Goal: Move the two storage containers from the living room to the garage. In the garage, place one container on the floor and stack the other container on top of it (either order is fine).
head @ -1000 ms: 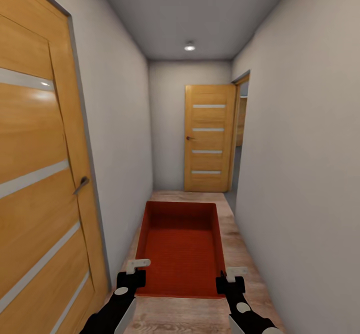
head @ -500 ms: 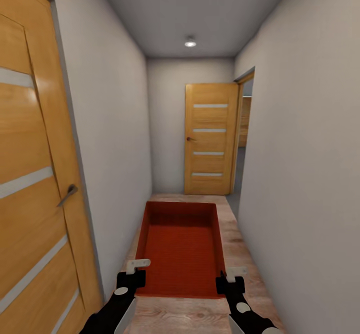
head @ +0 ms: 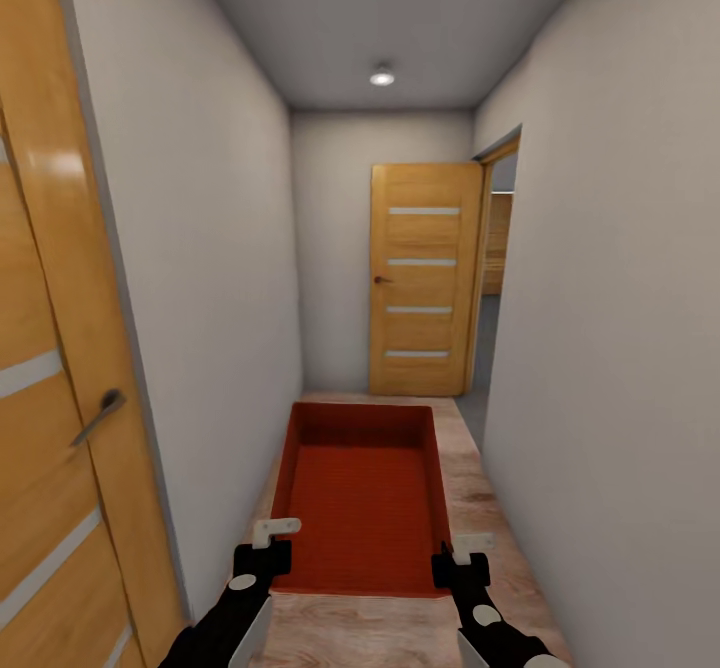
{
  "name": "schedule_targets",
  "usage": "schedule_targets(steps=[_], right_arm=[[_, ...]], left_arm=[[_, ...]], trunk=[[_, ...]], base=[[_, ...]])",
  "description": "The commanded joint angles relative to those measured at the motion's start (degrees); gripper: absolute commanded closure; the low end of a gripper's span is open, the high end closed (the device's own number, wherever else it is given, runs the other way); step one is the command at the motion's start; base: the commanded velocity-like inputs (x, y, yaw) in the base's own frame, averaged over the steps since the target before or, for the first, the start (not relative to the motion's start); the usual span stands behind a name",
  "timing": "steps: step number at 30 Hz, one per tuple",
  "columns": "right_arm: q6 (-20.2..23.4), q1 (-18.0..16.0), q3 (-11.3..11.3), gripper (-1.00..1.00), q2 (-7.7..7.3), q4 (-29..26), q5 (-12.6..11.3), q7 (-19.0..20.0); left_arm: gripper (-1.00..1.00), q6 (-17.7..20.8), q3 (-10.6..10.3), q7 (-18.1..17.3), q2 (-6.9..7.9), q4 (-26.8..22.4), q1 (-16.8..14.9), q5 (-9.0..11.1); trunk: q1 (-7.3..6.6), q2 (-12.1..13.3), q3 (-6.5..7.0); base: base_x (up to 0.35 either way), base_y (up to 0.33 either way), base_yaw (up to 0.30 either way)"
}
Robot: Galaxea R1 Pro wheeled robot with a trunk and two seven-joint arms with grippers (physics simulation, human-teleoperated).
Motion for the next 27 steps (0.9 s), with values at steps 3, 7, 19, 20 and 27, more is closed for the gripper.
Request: schedule_targets(steps=[3,7,19,20,27], right_arm=[[-2.7,-0.1,-1.6,1.0,-0.05,-0.1,0.1,-0.8],[-2.7,-0.1,-1.6,1.0,-0.05,-0.1,0.1,-0.8],[-2.7,-0.1,-1.6,1.0,-0.1,-0.1,0.1,-0.8],[-2.7,-0.1,-1.6,1.0,-0.12,-0.1,0.1,-0.8],[-2.7,-0.1,-1.6,1.0,-0.19,-0.1,0.1,-0.8]], left_arm=[[1.0,0.3,-0.3,2.1,0.53,0.7,0.0,0.8],[1.0,0.3,-0.3,2.1,0.53,0.7,0.0,0.8],[1.0,0.3,-0.3,2.1,0.53,0.6,0.0,0.8],[1.0,0.3,-0.3,2.1,0.53,0.6,0.0,0.8],[1.0,0.3,-0.3,2.1,0.53,0.6,0.0,0.8]], trunk=[[0.04,-0.1,-0.08],[0.04,-0.1,-0.08],[0.04,-0.1,-0.08],[0.04,-0.1,-0.08],[0.04,-0.1,-0.08]], base=[[0.322,0.0,0.0],[0.321,0.0,0.0],[0.321,0.0,0.0],[0.321,0.0,0.0],[0.321,0.0,0.0]])
